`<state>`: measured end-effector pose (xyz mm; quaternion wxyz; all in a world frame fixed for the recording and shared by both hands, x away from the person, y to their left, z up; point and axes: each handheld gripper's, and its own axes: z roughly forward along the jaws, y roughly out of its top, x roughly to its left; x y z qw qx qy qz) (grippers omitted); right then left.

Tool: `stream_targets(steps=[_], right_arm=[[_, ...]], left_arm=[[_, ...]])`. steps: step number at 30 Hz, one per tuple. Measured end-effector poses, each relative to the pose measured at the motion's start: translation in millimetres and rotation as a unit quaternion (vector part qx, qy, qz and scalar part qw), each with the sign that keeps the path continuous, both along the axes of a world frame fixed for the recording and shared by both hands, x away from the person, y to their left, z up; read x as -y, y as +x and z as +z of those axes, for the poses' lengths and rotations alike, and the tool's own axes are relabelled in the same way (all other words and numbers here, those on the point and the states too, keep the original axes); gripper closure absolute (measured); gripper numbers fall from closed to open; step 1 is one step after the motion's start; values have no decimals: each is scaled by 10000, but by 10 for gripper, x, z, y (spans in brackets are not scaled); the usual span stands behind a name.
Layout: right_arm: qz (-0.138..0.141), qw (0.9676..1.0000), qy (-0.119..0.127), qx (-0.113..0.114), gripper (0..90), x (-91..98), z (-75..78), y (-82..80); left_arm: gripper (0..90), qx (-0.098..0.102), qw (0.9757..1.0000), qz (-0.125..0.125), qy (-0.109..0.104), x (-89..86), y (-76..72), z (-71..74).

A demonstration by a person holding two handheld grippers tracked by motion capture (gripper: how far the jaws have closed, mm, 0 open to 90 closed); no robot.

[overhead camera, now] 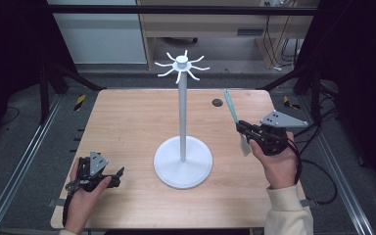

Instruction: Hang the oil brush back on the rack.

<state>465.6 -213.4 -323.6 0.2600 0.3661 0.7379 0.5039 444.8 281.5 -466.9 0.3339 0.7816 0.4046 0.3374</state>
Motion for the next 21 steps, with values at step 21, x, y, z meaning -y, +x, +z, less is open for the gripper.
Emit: stream_targets(steps=[21], right_arm=[[192, 9984, 78, 522, 826, -111, 294, -229]], left_arm=[[33, -9, 10000, -21, 17, 1, -2, 3]])
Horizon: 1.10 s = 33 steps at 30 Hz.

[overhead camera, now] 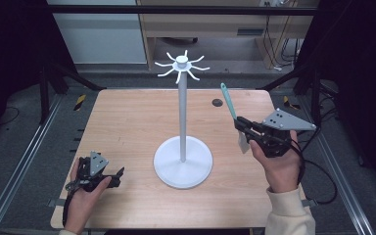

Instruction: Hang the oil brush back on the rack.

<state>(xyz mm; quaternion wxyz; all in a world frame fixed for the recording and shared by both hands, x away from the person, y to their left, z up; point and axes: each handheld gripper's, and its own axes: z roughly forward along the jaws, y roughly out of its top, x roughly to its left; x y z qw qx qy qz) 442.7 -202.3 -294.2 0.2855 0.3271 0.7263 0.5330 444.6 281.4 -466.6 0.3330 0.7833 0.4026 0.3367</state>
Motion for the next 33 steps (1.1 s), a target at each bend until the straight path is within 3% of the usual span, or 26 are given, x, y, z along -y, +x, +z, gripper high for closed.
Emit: stream_targets(steps=[33], right_arm=[[220, 9987, 254, 390, 826, -91, 206, -185]], left_arm=[[33, -13, 10000, -33, -2, 10, 2, -5]])
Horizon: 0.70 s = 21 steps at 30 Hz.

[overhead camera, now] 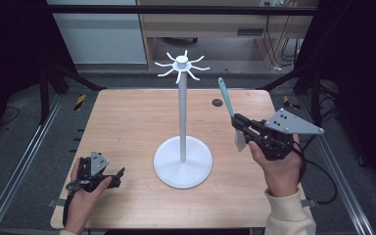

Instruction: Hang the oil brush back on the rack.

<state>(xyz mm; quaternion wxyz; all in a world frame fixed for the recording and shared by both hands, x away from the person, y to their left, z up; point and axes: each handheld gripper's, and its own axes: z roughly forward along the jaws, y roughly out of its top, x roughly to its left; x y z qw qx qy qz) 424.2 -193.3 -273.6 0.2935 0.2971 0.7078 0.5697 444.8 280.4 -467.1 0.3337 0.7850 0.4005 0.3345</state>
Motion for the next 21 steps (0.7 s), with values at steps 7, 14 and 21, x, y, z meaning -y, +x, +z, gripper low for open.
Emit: stream_targets(steps=[7, 14, 21], right_arm=[[95, 9999, 100, 81, 826, -21, 41, -36], [247, 9994, 159, 181, 826, -87, 118, -103], [426, 9984, 219, 291, 826, -171, 194, -145]], left_arm=[[33, -1, 10000, 5, 8, 2, -1, 0], [33, -5, 10000, 1, 24, 7, 1, -4], [33, -18, 10000, -15, 40, 10, 1, -5]])
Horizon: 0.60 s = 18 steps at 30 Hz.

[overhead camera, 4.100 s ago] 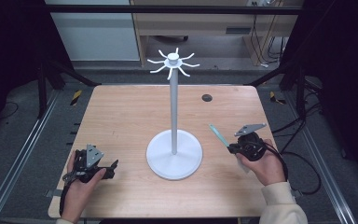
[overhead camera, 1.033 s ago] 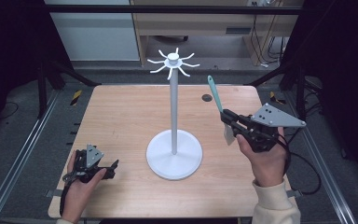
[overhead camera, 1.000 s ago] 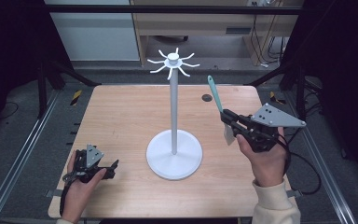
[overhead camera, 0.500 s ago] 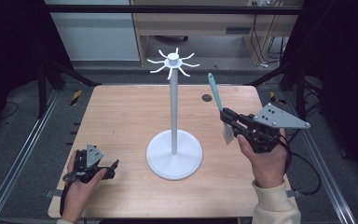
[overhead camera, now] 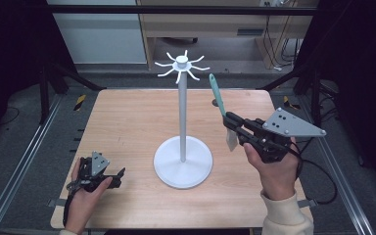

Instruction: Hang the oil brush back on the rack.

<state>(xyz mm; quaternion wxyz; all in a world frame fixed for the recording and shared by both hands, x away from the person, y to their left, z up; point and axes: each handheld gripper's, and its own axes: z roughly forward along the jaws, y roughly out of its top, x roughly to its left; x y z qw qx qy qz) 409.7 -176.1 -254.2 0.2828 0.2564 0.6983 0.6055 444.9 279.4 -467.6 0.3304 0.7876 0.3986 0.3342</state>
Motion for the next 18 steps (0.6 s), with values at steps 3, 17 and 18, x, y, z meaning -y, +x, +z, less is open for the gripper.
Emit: stream_targets(steps=[3, 17, 18], right_arm=[[10, 10000, -32, 38, 826, -30, 20, -7], [65, 9998, -169, 20, 826, -137, 21, 6], [69, 9998, -177, 9, 825, -151, 19, 17]], left_arm=[[33, -3, 10000, 4, -4, -2, 1, -1], [33, -12, 10000, -3, -4, 1, 0, -3], [33, -14, 10000, -4, -3, 1, 0, -3]])
